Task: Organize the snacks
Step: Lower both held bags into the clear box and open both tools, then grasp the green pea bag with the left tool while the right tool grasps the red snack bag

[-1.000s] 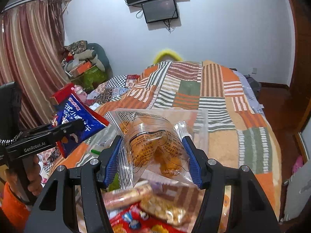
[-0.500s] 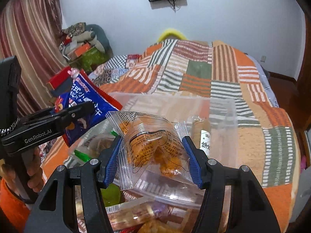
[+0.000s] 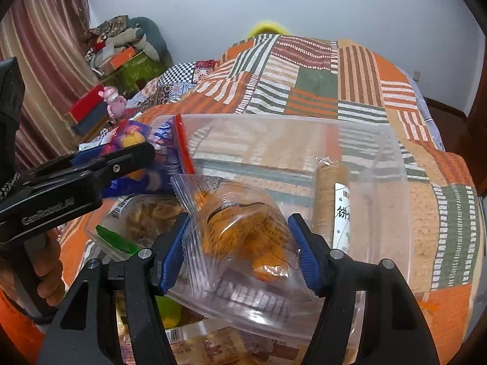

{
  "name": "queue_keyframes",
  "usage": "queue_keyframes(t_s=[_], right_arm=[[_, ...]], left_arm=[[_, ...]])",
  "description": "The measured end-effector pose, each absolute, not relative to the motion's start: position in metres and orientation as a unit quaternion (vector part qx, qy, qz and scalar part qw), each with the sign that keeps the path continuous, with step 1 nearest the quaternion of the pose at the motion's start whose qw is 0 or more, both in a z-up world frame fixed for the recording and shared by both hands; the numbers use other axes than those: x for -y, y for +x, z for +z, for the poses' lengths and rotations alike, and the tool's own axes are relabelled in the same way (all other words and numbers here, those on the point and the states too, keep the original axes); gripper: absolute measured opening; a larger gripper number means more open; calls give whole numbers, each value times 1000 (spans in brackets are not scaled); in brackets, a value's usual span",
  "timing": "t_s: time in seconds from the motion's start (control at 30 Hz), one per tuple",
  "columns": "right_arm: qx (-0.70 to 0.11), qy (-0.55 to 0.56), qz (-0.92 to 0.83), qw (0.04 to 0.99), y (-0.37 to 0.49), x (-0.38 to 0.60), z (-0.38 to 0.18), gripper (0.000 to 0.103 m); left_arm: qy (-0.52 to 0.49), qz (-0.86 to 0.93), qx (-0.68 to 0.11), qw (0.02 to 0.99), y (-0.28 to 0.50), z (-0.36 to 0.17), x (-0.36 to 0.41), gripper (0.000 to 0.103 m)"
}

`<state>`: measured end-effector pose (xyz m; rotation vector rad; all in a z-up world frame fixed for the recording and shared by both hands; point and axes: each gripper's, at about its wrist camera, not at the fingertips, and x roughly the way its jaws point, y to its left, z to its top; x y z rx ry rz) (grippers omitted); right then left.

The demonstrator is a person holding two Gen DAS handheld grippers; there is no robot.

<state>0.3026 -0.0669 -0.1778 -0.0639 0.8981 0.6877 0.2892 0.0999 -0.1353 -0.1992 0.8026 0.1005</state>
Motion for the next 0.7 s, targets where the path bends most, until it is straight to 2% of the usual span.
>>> queue_keyframes(t_s=[0.13, 0.33, 0.7], right_arm=[[-421, -28, 336, 842, 297, 69, -171, 68], [-392, -32, 334, 856, 282, 84, -150, 69], [-347, -46, 302, 887, 245, 134, -127, 71]], left_arm=[[-86, 46, -390, 916, 281, -129, -98, 75], [-91, 36, -382, 919, 257, -112, -102, 75], [-69, 41, -364, 928, 190, -88, -115, 91]])
